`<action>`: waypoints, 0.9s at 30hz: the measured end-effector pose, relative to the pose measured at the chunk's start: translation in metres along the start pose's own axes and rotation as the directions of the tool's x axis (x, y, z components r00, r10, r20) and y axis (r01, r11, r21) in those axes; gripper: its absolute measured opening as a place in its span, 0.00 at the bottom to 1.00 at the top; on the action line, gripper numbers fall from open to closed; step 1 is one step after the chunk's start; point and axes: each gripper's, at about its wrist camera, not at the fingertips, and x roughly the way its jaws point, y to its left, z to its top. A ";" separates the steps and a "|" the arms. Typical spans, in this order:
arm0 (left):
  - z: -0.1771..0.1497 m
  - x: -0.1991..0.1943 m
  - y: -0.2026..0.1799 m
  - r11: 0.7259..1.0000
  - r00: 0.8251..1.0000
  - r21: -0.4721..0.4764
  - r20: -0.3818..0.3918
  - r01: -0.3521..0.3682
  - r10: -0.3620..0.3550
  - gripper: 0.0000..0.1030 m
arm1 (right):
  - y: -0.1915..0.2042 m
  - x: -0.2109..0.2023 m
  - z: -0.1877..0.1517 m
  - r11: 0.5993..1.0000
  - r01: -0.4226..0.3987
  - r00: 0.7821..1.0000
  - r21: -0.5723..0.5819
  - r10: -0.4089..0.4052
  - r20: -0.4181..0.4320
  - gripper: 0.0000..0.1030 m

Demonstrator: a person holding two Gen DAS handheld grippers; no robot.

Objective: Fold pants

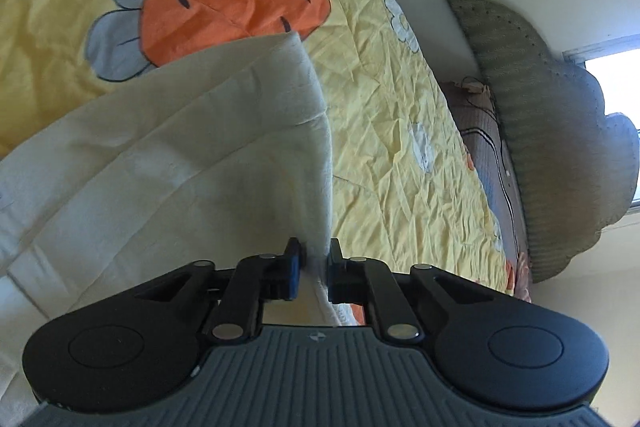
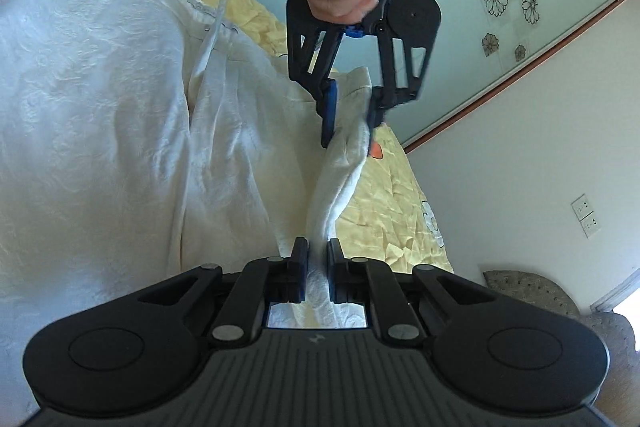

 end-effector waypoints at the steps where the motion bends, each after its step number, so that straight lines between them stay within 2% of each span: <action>1: -0.009 -0.009 0.001 1.000 1.000 0.025 0.031 0.001 -0.002 0.06 | -0.001 0.001 0.000 1.000 0.001 1.000 0.016 0.000 -0.010 0.10; 4: -0.034 -0.035 -0.001 0.994 0.994 0.109 0.105 -0.011 0.000 0.06 | -0.006 0.001 -0.002 0.997 0.063 0.998 0.053 -0.062 -0.021 0.16; 8: -0.065 -0.070 0.003 0.984 0.987 0.176 0.154 0.014 -0.042 0.06 | -0.024 0.006 -0.013 0.985 0.137 0.986 0.104 -0.125 -0.110 0.24; 11: -0.086 -0.093 0.010 0.977 0.981 0.212 0.179 0.037 -0.076 0.06 | -0.043 0.002 -0.027 0.968 0.159 0.974 0.192 -0.122 -0.191 0.21; 12: -0.094 -0.100 0.014 0.974 0.979 0.221 0.183 0.050 -0.092 0.06 | -0.046 -0.005 -0.029 0.965 0.162 0.972 0.205 -0.120 -0.202 0.09; 13: -0.103 -0.107 0.018 0.970 0.978 0.234 0.180 0.064 -0.107 0.06 | -0.046 -0.016 -0.028 0.964 0.162 0.973 0.212 -0.121 -0.196 0.07; 17: -0.140 -0.134 0.043 0.961 0.976 0.272 0.195 0.046 -0.102 0.06 | -0.019 -0.078 -0.010 0.975 0.133 0.982 0.177 -0.106 -0.155 0.06; 21: -0.169 -0.159 0.081 0.968 0.976 0.248 0.196 0.041 -0.092 0.06 | 0.025 -0.131 0.012 0.983 0.065 0.992 0.171 -0.045 -0.116 0.06; 27: -0.202 -0.176 0.120 0.971 0.982 0.237 0.191 -0.033 -0.013 0.06 | 0.073 -0.161 0.022 0.974 -0.021 0.994 0.226 0.045 -0.104 0.06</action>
